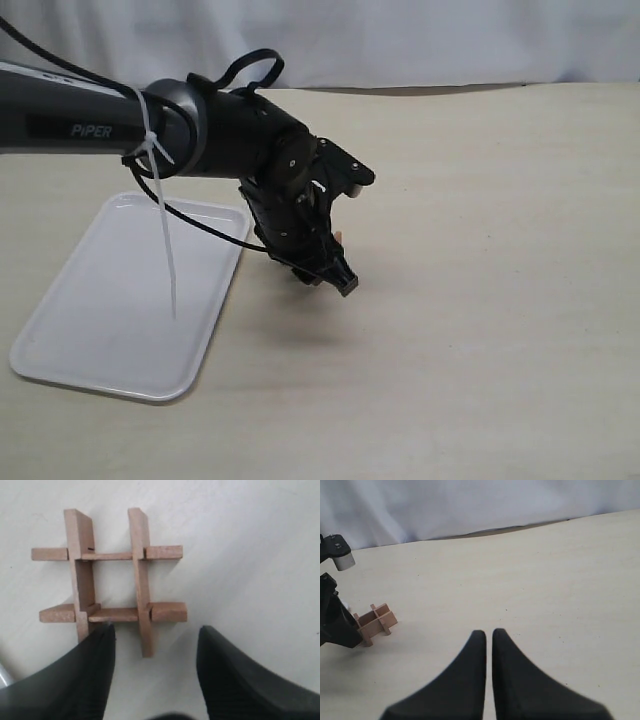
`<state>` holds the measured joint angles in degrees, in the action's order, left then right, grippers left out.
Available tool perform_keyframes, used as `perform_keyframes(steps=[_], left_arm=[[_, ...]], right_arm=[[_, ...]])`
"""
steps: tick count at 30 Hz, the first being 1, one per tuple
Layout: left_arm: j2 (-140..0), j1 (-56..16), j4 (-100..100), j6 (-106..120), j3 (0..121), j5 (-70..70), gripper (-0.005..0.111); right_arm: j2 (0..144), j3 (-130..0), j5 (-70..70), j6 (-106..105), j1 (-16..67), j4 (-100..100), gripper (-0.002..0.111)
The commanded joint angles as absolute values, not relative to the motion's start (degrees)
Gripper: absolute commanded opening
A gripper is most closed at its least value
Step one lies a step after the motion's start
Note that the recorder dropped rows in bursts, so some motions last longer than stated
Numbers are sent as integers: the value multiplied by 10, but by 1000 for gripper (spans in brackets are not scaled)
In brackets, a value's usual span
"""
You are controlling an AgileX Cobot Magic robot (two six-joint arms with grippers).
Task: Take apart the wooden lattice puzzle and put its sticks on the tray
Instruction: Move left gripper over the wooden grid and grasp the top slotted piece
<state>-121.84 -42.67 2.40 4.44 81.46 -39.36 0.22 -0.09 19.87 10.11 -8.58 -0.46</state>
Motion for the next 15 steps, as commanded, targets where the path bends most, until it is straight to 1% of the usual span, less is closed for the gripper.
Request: perform_keyframes(steps=[1,8,9,10,11,12,13,15], left_arm=[[-1229,-427,29,44,813,-387,48],[-1246,-427,31,46,813,-384,48],[-1246,-427,37,46,813,-384,45],[-1246,-427,54,46,813,-384,31],[-1246,-427,56,46,813,-384,23],[-1246,-427,54,46,813,-387,10],[-1246,-427,54,46,813,-391,2],[-1243,-428,54,49,813,-401,0]], right_arm=[[0,0,197,103,-87,-5,4],[0,0,197,103,-87,-5,4],[0,0,197,103,-87,-5,4],[0,0,197,103,-87,-5,4],[0,0,197,103,-87,-5,4],[0,0,197,103,-87,-5,4],[0,0,197,103,-87,-5,4],[0,0,197,103,-87,-5,4]])
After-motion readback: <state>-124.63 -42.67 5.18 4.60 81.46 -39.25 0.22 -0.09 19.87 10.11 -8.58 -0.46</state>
